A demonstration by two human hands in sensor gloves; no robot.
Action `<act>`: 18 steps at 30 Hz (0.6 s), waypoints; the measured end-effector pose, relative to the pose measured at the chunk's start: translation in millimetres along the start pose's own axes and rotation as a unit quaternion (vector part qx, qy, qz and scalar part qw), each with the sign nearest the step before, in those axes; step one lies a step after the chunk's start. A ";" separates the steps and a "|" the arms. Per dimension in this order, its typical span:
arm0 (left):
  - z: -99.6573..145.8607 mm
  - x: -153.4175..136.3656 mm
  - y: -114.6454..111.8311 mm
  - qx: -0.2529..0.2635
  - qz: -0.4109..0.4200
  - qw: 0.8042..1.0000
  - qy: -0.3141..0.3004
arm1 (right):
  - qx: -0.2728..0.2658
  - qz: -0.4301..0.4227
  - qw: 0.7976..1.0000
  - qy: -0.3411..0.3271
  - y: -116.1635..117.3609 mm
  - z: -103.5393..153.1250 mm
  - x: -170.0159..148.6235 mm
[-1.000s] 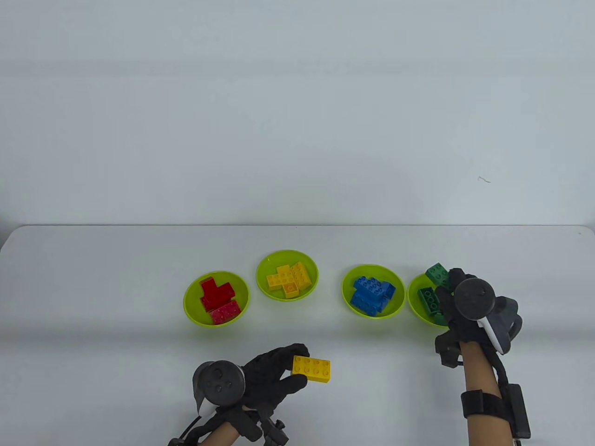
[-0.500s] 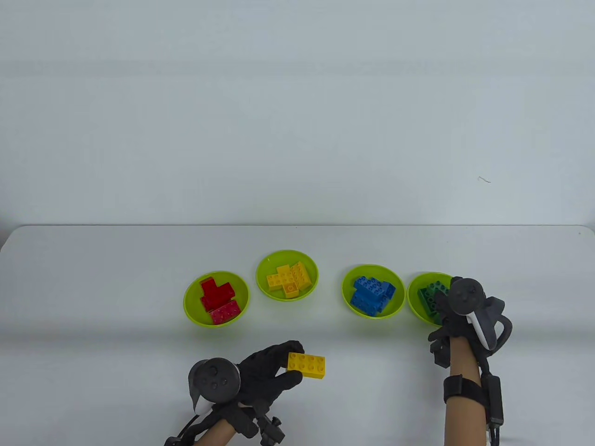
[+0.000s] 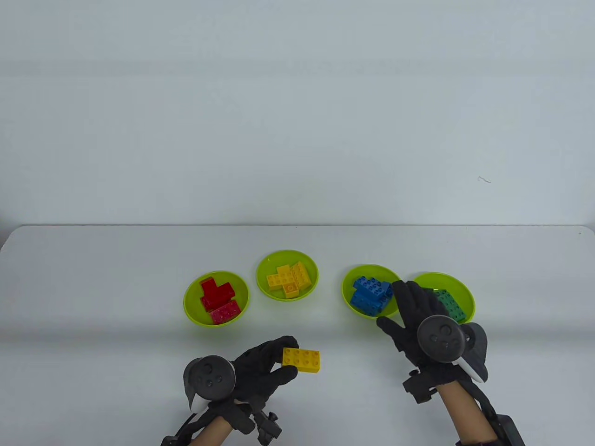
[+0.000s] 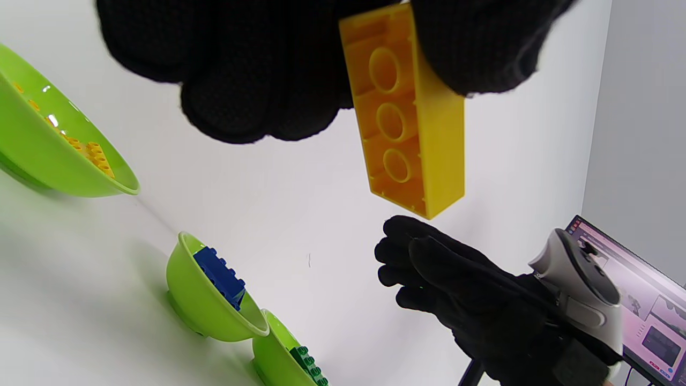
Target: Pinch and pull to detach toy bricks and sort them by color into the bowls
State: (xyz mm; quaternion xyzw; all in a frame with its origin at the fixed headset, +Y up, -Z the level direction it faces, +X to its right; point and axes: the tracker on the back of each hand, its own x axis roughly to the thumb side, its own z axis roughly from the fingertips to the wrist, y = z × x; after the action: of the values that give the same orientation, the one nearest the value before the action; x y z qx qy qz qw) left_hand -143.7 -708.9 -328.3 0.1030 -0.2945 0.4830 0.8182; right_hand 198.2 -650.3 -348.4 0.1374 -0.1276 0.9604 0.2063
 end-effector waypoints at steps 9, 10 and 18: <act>0.0 -5.5 6.2 0.009 -0.006 1.000 0.008 | 0.100 0.070 0.992 -0.042 27.1 25.8 24.4; 0.0 -6.2 6.6 0.010 -0.008 1.000 0.009 | 0.109 0.071 0.991 -0.041 29.4 27.3 23.7; 0.8 -9.3 9.8 0.015 -0.023 0.999 0.021 | 0.138 0.057 0.988 -0.039 35.0 33.7 18.8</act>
State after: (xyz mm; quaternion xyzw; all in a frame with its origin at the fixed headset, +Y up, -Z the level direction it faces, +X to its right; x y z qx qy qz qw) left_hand -155.7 -711.1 -334.2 0.1121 -0.2678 0.4702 0.8334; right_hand 173.7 -684.6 -317.7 0.1940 -0.0093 0.9730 0.1247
